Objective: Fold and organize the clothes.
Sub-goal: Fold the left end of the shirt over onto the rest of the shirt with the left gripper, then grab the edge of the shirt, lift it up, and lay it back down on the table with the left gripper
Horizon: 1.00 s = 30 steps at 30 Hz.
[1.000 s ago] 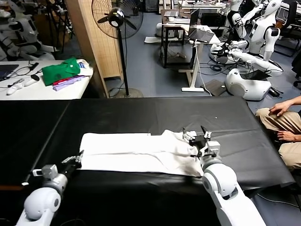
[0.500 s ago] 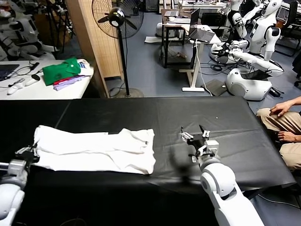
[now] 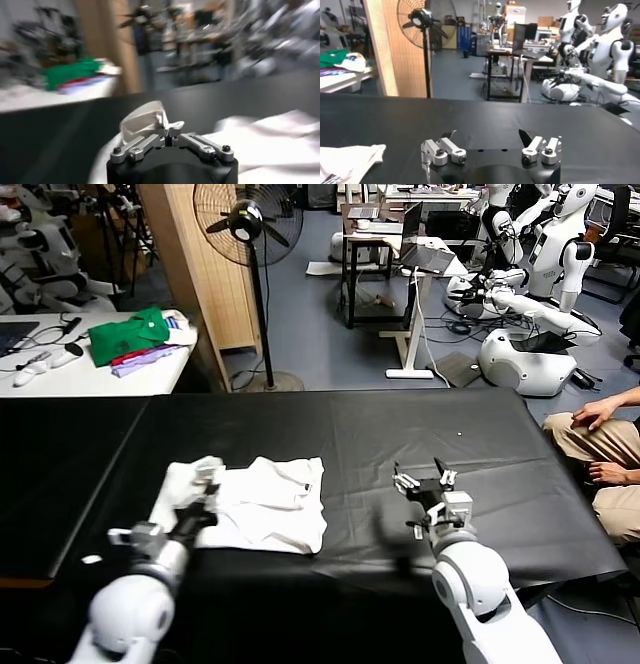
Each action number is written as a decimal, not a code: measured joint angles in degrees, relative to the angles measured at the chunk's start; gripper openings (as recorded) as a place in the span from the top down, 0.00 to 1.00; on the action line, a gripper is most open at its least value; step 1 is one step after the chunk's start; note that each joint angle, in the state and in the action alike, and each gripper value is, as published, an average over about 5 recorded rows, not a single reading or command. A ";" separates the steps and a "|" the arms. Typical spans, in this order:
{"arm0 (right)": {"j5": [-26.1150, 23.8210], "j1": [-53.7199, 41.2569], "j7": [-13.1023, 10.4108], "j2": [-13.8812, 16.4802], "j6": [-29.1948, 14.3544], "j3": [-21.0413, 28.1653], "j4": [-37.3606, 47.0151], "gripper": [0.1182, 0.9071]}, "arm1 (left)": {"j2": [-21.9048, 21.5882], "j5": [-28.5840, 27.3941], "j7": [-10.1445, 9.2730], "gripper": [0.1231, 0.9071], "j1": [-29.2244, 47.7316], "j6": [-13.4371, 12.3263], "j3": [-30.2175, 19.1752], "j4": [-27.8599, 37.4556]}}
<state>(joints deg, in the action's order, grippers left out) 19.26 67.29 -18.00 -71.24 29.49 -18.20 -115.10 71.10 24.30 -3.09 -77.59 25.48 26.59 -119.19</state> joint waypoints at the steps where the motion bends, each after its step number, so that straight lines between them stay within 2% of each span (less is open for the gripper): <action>1: -0.12 0.08 0.00 -0.10 0.00 0.03 0.05 0.14 | 1.03 0.02 -0.10 0.96 0.44 0.07 -1.29 0.02; 6: -0.52 0.07 0.00 -0.64 -0.02 0.42 0.56 0.14 | 4.72 1.21 -0.40 0.96 2.26 0.29 -5.95 0.60; 12: -0.57 -0.17 0.27 -0.82 -0.17 0.68 0.91 0.14 | 7.05 0.59 -0.20 0.96 3.01 0.12 -8.52 1.92; 19: -0.46 -0.20 2.68 -0.56 -2.77 0.72 1.72 0.14 | 9.23 -2.97 -0.24 0.95 3.59 -1.08 -9.83 3.84; 22: -0.56 -0.39 3.31 -0.55 -3.36 1.12 2.14 0.14 | 10.02 -4.77 0.22 0.82 3.74 -2.06 -10.20 4.65; 26: -0.64 -1.07 3.80 -0.60 -3.54 1.91 2.89 0.14 | 11.07 -5.55 1.51 0.54 3.60 -2.78 -10.56 5.08; 30: 0.37 -2.37 5.56 -0.23 -3.58 3.07 3.35 0.14 | 11.73 -4.07 2.44 0.26 2.88 -2.59 -11.11 3.77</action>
<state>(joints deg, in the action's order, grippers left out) 19.64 64.92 -12.44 -71.47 25.91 -15.13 -111.76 82.83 20.23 -0.65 -74.71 22.89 15.47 -115.42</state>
